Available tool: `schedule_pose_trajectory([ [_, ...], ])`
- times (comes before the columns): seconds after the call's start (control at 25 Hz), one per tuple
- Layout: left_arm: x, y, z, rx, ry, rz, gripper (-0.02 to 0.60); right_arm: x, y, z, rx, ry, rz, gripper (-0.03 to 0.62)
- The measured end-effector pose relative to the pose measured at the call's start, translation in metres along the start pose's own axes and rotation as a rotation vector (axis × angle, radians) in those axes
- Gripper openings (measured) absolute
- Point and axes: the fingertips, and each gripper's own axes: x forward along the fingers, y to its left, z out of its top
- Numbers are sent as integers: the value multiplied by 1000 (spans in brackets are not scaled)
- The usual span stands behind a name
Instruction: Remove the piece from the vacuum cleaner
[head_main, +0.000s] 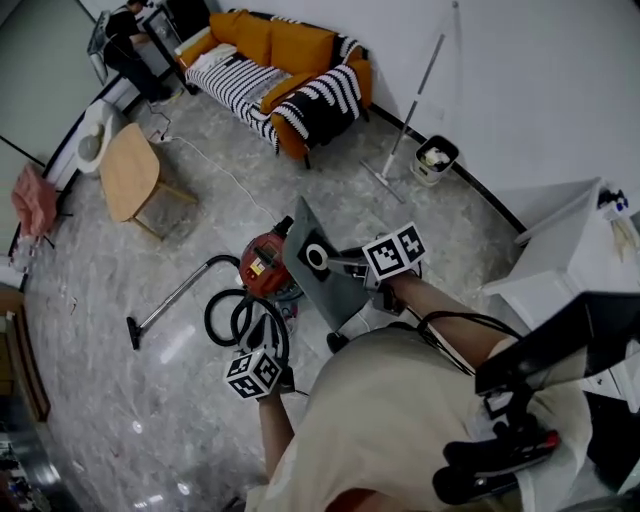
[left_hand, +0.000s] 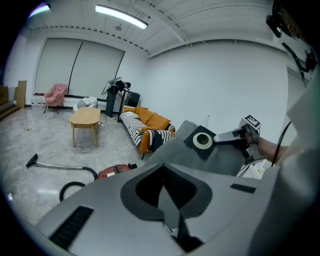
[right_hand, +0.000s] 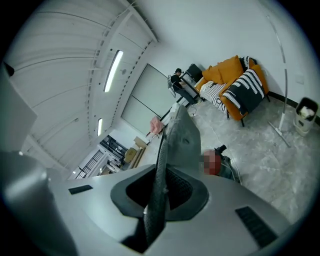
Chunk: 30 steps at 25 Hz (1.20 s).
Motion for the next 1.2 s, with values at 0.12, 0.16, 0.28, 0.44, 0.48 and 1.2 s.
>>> schedule_pose_trajectory([
  [0.12,-5,-17,2,11,0,4,3,-14,-3,-3,14,-10,10,32],
  [0.16,-7,-22,1,14,-1,5,3,-18,-4,-4,19,-11,14,32],
  [0.28,-9,-41,-4,20,1,12,3,-34,-9,-9,25,-13,21,32],
  [0.44,-12,-65,-15,31,9,21,3,-59,-13,-20,28,-21,40,32],
  [0.48,-13,-73,-19,33,9,20,3,-66,-15,-24,34,-22,47,32],
  [1.2,-81,-119,-80,-21,6,236,3,-99,-8,-74,42,77,198,34],
])
